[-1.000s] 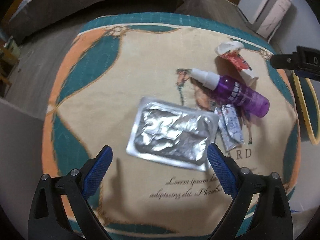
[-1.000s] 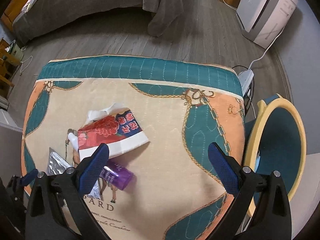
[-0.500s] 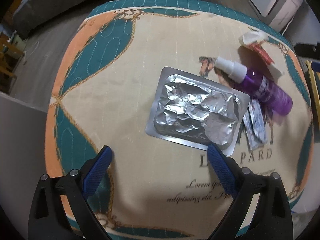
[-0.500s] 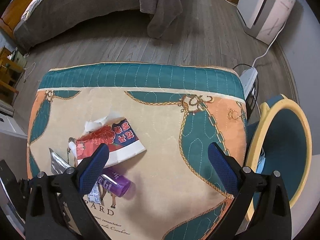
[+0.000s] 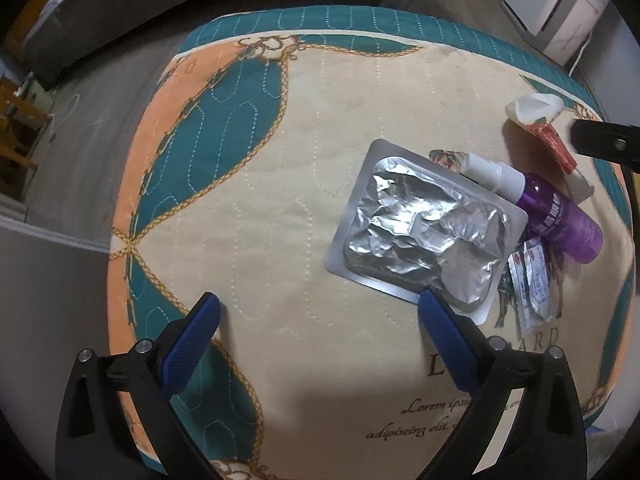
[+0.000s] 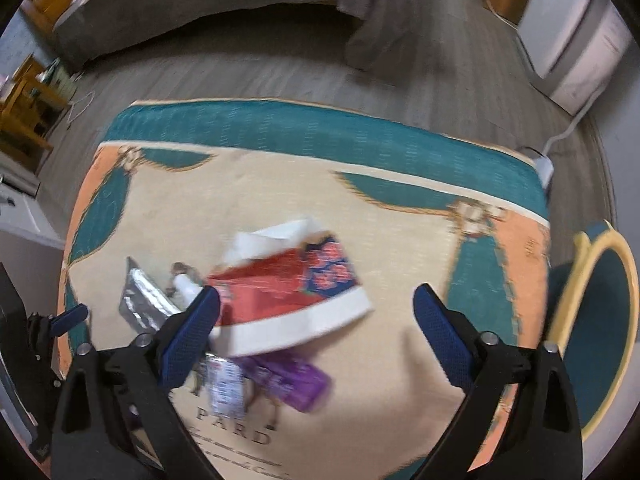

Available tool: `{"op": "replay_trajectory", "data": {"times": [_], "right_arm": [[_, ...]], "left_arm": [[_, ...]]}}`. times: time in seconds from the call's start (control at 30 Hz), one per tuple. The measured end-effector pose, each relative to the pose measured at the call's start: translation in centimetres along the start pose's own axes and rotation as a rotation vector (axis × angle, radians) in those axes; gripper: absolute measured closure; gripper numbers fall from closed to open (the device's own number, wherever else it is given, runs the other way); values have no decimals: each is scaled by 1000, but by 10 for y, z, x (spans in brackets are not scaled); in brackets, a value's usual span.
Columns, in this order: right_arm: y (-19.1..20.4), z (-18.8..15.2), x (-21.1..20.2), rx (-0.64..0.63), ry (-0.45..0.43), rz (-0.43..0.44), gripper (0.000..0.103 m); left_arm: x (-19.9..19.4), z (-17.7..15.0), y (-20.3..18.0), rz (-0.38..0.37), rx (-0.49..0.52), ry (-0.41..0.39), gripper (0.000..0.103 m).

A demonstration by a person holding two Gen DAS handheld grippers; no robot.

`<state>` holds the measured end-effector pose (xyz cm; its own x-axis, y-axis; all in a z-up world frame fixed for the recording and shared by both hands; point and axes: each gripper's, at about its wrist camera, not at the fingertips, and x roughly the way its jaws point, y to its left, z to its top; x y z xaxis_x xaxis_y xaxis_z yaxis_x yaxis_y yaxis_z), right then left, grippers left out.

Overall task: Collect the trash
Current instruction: 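Grasp the red-and-white wrapper with the right tool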

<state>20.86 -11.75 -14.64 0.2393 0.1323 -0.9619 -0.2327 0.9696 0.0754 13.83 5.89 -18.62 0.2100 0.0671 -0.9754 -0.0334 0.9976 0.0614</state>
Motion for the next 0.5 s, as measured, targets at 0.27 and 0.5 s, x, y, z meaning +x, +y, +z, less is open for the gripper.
{"op": "replay_trajectory", "data": {"times": [0.27, 0.5], "right_arm": [[30, -1, 7, -121, 49, 39, 71], [4, 14, -30, -72, -59, 30, 91]], "left_arm": [[-5, -12, 1, -22, -28, -3, 5], [-18, -6, -3, -68, -27, -39, 5]]}}
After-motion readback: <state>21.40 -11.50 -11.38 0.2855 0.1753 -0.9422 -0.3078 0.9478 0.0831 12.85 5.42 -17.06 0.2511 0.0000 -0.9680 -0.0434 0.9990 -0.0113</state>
